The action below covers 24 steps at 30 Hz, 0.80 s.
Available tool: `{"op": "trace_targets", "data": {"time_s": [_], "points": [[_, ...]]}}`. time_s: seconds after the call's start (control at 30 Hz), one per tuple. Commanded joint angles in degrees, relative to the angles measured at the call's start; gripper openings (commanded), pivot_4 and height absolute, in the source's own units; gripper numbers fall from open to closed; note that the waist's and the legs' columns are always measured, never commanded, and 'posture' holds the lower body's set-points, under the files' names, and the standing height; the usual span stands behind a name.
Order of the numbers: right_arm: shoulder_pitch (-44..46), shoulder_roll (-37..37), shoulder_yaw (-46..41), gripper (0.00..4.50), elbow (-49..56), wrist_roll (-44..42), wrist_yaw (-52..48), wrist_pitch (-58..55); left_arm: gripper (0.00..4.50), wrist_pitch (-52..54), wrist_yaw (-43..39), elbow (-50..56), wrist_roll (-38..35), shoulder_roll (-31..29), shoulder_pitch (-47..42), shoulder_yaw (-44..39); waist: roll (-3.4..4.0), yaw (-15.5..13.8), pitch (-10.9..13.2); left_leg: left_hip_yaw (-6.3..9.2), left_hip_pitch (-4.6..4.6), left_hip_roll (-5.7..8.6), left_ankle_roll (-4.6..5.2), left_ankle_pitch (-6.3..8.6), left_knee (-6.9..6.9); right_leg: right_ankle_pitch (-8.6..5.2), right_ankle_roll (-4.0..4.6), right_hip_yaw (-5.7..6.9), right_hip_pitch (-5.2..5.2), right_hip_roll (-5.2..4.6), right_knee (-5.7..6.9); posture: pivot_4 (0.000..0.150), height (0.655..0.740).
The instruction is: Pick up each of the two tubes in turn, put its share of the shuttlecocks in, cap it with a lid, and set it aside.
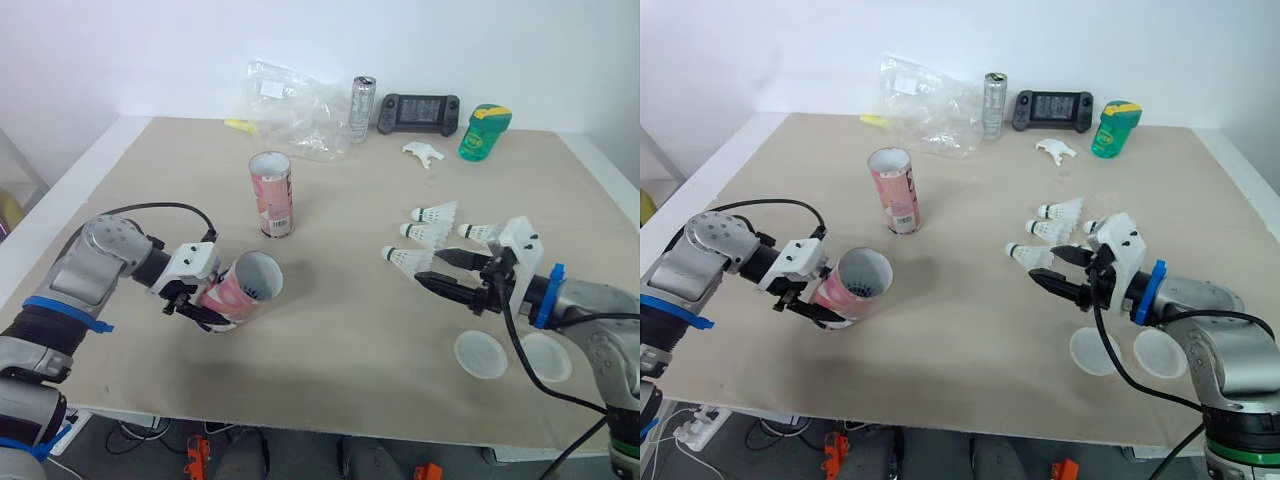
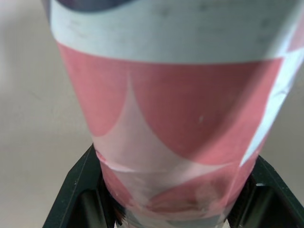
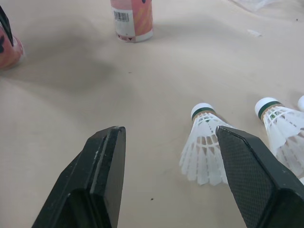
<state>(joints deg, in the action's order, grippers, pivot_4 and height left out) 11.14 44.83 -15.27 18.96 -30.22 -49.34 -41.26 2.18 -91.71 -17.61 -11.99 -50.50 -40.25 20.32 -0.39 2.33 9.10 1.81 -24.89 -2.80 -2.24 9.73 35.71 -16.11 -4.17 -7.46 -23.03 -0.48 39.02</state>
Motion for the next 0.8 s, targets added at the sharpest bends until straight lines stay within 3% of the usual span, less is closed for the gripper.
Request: {"op": "trace_targets", "data": {"time_s": [0.03,0.33,0.67,0.77,0.8], "points": [[-0.6,-0.7,1.0,3.28,-1.6,0.8,0.9,1.4,2.43,-0.1,-0.8,-0.4,1.0,0.8,1.9,2.6,-0.02,0.1,0.0,-0.01,0.00,0.01,0.00,0.00,0.04,0.00,0.00,-0.03,0.02,0.00,-0.01,0.150,0.7400],[6.0,-3.4,6.6,3.28,-14.8,4.5,0.5,5.8,2.43,0.8,-0.8,0.9,1.0,0.1,3.0,1.6,0.00,0.3,0.0,-0.06,0.01,0.05,0.00,0.00,0.04,0.00,-0.03,-0.14,0.04,0.01,-0.03,0.150,0.7400],[12.7,-7.6,12.8,3.28,-20.8,6.7,-1.0,7.6,2.43,1.8,-0.8,2.0,1.2,0.0,3.9,0.6,0.01,0.3,0.0,-0.03,0.04,0.04,0.00,0.00,-0.10,0.06,-0.22,-0.13,0.03,0.05,-0.03,0.150,0.7400],[13.3,-7.8,13.3,2.53,-22.7,8.1,-0.1,8.8,2.43,2.1,-0.8,2.5,1.2,0.0,4.2,0.2,0.00,0.3,0.0,-0.03,0.00,0.04,0.00,0.01,-0.10,0.04,-0.23,-0.12,0.02,0.05,-0.03,0.150,0.7400],[13.4,-7.8,13.1,2.08,-23.0,8.2,-0.1,9.0,2.43,2.3,-0.8,2.8,1.2,0.0,4.3,0.1,0.00,0.3,0.0,-0.03,-0.01,0.04,0.00,0.01,-0.10,0.04,-0.24,-0.12,0.01,0.05,-0.03,0.150,0.7400]]}}
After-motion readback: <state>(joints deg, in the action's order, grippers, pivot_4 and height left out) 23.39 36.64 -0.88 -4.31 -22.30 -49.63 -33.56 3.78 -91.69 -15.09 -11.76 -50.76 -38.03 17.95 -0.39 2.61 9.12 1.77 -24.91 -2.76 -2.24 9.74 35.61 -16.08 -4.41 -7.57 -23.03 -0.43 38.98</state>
